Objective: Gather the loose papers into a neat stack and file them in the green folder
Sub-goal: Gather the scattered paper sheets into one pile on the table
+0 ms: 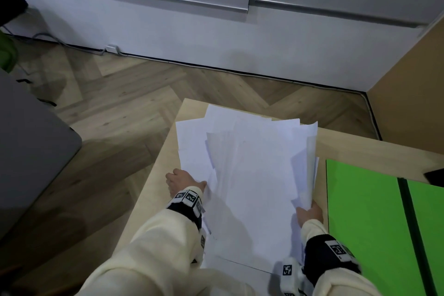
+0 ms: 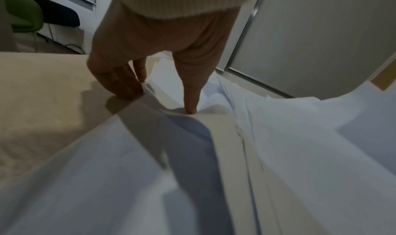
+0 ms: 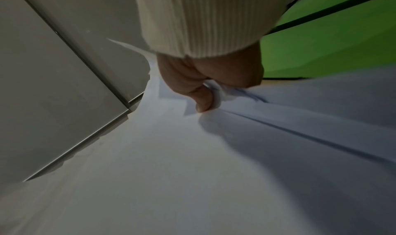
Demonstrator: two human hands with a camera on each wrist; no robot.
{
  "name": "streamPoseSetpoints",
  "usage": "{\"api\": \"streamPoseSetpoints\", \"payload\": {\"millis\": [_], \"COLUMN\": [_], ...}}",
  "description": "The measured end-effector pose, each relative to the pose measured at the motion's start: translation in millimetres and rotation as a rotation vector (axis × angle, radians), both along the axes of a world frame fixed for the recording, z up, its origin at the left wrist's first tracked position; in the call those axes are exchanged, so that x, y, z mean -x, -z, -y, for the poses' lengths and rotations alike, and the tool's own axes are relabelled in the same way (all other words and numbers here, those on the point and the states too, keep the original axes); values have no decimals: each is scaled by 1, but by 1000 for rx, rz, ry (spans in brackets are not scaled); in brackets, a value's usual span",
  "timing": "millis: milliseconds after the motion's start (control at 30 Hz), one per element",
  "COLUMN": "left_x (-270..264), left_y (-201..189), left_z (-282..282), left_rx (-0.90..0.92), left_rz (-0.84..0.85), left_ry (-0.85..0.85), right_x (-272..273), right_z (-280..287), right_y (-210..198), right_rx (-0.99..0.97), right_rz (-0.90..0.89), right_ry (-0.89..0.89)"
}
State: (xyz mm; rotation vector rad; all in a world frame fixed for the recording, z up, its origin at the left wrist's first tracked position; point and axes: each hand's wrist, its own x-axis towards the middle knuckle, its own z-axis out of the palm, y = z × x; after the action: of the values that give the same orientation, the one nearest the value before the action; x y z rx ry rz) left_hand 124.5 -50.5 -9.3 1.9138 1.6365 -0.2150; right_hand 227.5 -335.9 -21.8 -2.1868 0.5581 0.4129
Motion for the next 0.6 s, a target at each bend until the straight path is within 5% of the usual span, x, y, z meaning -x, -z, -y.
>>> {"api": "streamPoseSetpoints", "payload": {"millis": [233, 333, 600], "left_x": [-15, -9, 29], "left_y": [-6, -9, -44], "left_z": [1, -1, -46], "left_rx": [211, 277, 56], "left_rz": [155, 218, 421], "left_ry": [-89, 41, 210], "right_x": [-1, -1, 2], "right_z": [3, 5, 5], "right_y": [-1, -2, -14], "right_rx": [2, 3, -2], "right_rz": [-66, -82, -113], "right_ry": [-37, -44, -32]}}
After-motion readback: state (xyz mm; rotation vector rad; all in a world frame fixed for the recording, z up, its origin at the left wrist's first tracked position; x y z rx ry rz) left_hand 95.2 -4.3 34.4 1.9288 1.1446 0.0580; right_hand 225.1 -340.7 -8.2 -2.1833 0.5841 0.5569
